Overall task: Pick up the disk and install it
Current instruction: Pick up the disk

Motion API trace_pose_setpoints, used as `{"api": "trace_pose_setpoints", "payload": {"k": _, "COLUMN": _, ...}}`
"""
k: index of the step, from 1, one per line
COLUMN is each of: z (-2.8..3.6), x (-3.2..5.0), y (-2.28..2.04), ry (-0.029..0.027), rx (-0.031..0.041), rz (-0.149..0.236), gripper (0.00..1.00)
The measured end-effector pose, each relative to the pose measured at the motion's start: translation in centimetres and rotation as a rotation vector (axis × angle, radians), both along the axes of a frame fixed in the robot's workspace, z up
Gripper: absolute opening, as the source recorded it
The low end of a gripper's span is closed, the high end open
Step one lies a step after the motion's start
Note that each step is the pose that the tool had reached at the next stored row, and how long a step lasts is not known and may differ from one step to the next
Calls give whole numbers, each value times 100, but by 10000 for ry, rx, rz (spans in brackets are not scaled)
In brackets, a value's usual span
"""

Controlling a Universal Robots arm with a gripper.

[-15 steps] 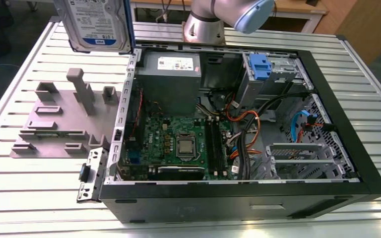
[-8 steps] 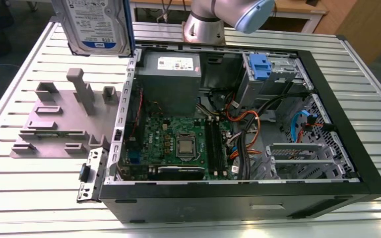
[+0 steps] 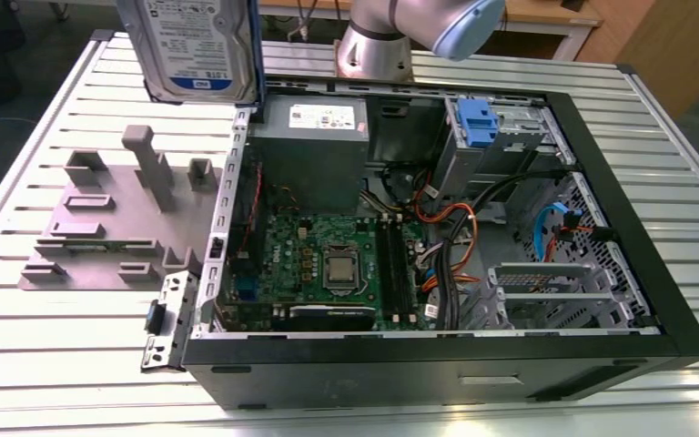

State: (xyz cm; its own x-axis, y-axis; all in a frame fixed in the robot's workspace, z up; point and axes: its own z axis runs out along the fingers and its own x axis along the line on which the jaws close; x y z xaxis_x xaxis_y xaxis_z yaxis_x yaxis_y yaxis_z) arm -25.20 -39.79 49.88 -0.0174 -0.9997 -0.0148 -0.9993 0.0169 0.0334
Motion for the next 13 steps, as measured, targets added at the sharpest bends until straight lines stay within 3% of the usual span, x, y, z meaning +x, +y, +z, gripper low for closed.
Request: {"api": "trace_pose_setpoints", "payload": {"k": 13, "z": -3, "x": 328, "y": 0, "ry": 0, "rx": 0, "rz": -1, "gripper": 36}}
